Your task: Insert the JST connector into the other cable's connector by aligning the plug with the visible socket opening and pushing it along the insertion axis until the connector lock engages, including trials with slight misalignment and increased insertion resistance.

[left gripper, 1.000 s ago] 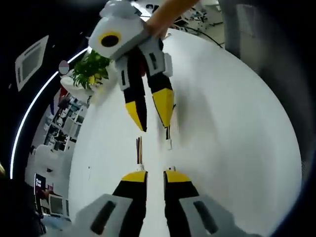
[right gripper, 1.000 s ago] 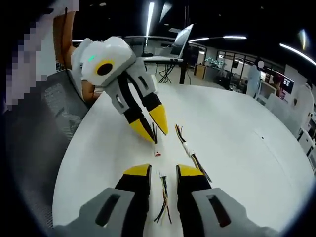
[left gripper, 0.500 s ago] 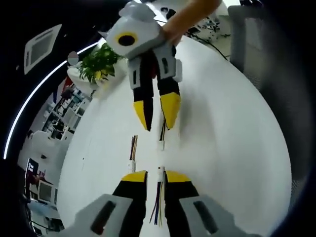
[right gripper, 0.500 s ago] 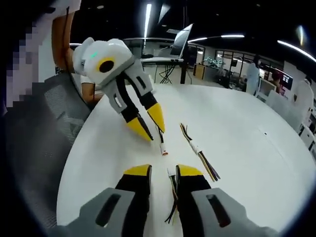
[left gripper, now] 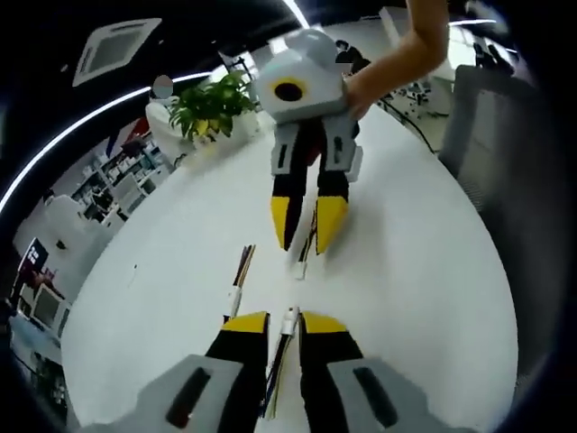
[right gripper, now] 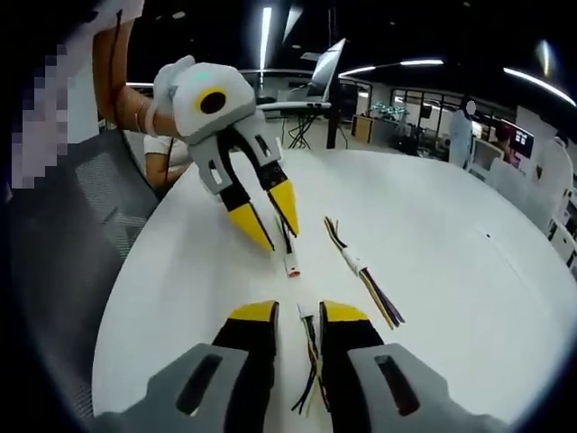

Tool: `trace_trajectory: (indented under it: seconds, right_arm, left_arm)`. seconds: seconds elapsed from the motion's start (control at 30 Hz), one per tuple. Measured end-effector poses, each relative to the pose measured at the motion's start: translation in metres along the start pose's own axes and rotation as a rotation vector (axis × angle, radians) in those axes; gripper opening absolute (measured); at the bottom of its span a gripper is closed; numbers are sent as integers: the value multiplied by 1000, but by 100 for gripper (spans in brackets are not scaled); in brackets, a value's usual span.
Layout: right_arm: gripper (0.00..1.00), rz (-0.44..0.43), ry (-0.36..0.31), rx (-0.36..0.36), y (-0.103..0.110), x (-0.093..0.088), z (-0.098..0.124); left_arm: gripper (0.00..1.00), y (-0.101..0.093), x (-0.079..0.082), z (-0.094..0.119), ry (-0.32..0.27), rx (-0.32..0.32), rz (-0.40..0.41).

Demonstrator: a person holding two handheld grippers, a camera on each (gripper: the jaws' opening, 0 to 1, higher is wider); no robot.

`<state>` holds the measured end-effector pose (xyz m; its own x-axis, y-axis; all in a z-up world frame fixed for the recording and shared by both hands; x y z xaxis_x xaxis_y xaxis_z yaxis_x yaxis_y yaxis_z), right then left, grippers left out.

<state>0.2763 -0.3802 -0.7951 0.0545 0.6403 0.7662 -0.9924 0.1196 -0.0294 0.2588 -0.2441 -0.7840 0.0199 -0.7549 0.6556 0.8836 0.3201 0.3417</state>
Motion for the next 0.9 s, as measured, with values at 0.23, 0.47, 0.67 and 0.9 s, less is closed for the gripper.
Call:
trace_trajectory:
  seconds: [0.23,0.47,0.67,0.9]
  right_arm:
    - [15,-9,3,10,-6,-6,-6]
    - [13,-12,3,19,-7,-9,-11]
    - [13,-36,-3,26,-9,-13,-12]
    - [12,-45,-3,24,-8,-16,-13]
  left_arm:
    - [1,7,-5,-2,5,8,81]
    - [1,2,-9,-9,-4,-67,121]
    - [0,6,-10,-11,-10,-76,120]
    - [0,1,-13,-13,-6,-110,153]
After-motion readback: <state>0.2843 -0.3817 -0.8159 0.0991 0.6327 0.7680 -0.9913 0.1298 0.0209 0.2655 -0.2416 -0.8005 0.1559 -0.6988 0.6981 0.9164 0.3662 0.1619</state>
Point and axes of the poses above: the point that each gripper's makers call its tool centre point, and the gripper's own axes: z roughly backward along the fingers, y roughly to its left, x roughly out of its top, the point moved 6 cm from there along z, roughly backward along the fingers, and after that the axes turned 7 degrees about y, right-handed, at the moved point
